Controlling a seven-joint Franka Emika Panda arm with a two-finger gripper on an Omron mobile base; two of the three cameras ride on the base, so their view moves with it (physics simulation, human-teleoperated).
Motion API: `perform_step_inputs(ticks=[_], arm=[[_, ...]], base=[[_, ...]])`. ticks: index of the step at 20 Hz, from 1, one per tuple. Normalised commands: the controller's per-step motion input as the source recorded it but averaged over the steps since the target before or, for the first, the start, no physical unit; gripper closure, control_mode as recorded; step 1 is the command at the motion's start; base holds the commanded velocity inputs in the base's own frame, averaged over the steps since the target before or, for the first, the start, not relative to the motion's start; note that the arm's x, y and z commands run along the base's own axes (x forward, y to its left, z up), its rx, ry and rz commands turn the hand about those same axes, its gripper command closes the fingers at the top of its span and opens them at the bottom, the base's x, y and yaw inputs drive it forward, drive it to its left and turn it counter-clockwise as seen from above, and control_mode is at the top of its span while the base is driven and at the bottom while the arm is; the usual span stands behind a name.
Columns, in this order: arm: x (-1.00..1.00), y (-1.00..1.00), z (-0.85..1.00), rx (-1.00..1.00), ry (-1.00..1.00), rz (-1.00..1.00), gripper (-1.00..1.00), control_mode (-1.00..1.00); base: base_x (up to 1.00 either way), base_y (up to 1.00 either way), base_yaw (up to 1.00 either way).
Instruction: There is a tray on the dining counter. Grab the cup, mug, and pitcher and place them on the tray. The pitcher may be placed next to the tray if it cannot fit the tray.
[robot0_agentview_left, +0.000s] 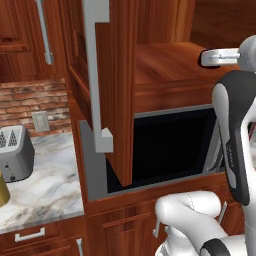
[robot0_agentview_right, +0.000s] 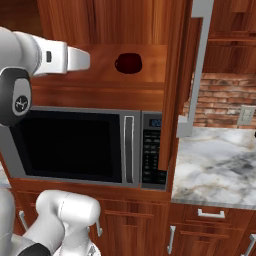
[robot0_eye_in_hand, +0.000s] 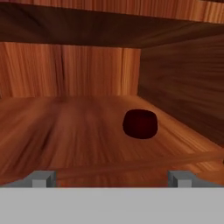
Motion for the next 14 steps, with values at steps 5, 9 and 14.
perform_step_inputs(ticks=[5, 9, 14], arm=[[0.14, 0.0, 0.03, 0.0, 0.0, -0.05, -1.0, -1.0], [0.08, -0.01, -0.17, 0.0, 0.0, -0.06, -1.0, -1.0], [0.06, -0.01, -0.28, 0.0, 0.0, -0.11, -1.0, -1.0]], base=[[0.0, 0.0, 0.0], [0.0, 0.0, 0.0], [0.0, 0.0, 0.0]])
